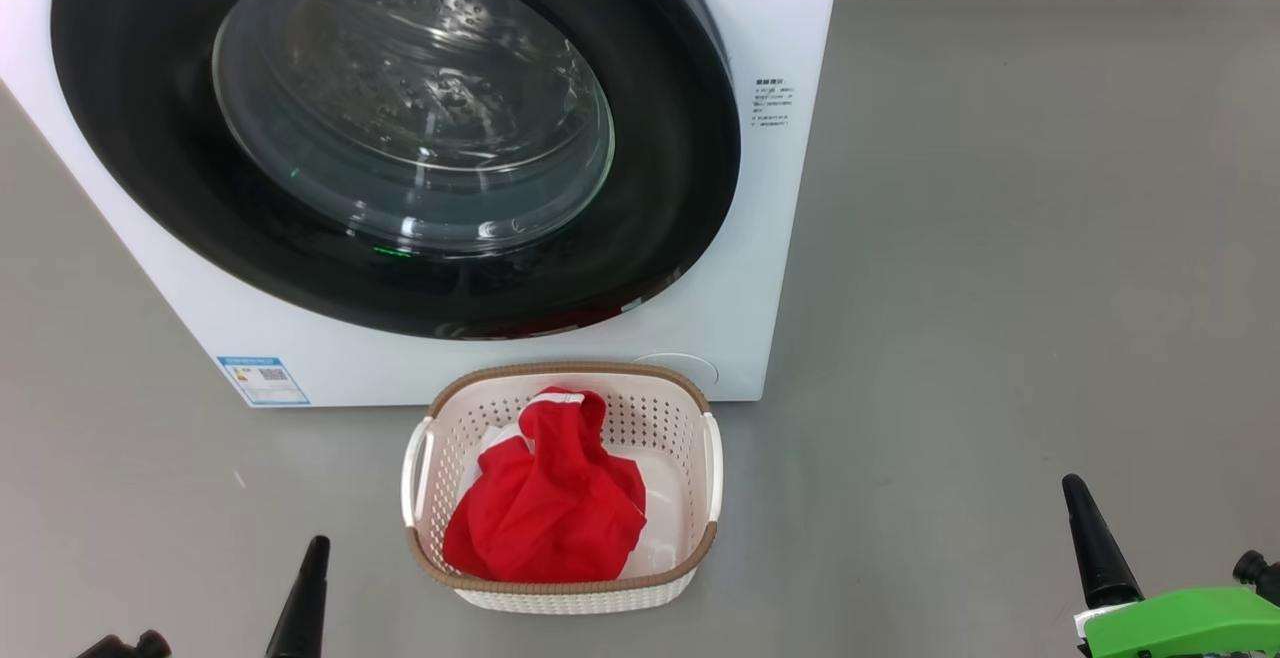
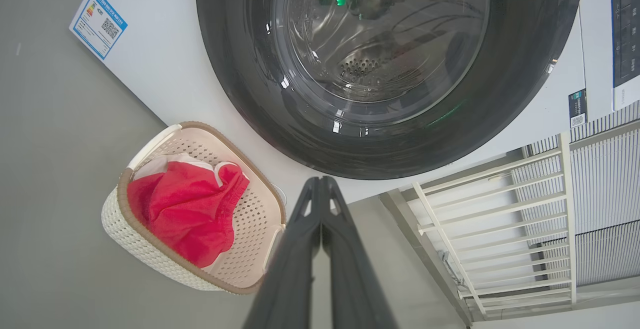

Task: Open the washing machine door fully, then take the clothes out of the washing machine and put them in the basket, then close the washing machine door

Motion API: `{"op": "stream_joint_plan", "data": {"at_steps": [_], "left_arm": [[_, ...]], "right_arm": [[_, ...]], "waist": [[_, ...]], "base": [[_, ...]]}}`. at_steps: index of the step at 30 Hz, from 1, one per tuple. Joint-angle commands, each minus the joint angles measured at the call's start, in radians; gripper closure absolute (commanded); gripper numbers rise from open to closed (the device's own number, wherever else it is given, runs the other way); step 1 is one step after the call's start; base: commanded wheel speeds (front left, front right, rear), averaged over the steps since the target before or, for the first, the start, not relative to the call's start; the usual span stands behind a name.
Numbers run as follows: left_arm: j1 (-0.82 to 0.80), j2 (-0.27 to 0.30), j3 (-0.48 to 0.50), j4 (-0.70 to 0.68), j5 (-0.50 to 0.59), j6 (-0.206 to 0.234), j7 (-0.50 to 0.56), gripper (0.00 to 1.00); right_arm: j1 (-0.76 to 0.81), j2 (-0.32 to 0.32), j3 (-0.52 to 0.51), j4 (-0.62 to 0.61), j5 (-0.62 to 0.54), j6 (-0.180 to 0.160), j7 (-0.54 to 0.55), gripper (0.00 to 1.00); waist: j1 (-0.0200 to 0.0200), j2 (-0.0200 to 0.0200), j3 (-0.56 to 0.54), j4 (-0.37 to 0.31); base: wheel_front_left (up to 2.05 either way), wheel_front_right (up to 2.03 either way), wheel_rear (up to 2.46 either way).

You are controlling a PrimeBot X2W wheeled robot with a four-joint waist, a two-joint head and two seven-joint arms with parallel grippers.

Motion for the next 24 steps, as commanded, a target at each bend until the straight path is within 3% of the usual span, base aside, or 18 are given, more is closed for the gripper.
{"op": "stream_joint_plan", "data": {"at_steps": [1,24], "left_arm": [[-0.048,0.009,0.030,-0.028,-0.023,-0.004,0.006,1.00],[-0.073,-0.010,0.060,-0.032,-0.244,-0.006,0.073,1.00]], "right_arm": [[-0.050,-0.020,0.014,-0.023,0.028,-0.001,0.008,1.00],[-0.104,-0.025,0.015,-0.018,0.268,-0.001,0.077,1.00]], "waist": [[-0.0001,0.0000,-0.001,0.000],[-0.0001,0.0000,-0.014,0.000]], "base": [[0.00,0.00,0.00],[0.00,0.00,0.00]]}}
